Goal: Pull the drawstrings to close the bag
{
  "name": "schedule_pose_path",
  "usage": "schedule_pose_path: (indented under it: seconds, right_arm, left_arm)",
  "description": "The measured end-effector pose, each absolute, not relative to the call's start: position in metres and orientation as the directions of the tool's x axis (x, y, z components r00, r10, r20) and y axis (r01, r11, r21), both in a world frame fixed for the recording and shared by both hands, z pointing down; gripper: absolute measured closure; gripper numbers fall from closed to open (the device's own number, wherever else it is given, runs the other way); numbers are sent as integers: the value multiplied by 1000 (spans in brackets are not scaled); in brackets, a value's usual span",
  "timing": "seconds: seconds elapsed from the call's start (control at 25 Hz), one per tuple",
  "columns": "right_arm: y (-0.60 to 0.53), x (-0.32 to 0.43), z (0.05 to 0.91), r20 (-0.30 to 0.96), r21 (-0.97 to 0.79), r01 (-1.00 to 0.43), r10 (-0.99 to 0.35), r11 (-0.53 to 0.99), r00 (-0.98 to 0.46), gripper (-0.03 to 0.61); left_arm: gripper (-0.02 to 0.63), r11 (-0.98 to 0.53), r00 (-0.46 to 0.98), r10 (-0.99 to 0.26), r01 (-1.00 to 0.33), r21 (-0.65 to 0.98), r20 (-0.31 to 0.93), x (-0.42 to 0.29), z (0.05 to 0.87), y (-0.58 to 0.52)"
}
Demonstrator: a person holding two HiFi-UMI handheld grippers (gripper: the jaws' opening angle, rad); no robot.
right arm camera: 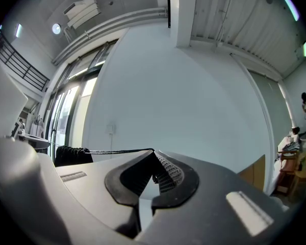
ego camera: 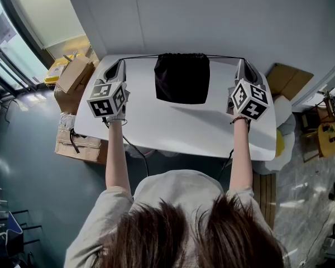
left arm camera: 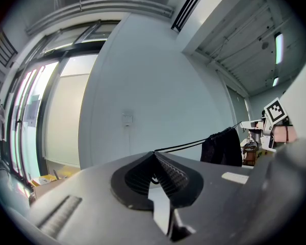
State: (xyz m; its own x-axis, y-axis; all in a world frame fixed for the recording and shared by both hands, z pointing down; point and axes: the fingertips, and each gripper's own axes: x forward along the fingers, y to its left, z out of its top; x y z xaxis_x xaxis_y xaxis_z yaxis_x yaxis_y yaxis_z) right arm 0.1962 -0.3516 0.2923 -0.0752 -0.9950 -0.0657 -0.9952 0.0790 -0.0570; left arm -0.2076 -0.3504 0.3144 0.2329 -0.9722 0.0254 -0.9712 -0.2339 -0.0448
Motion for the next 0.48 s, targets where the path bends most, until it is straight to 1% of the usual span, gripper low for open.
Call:
schedule_pose_path:
  seconds: [0.48]
  right_arm:
    - [-354,201,295,-64,-67,-996,-996,62,-58,563]
  left_arm:
    - [615,-238,237,-971,-970,-43,28,-208,316,-354]
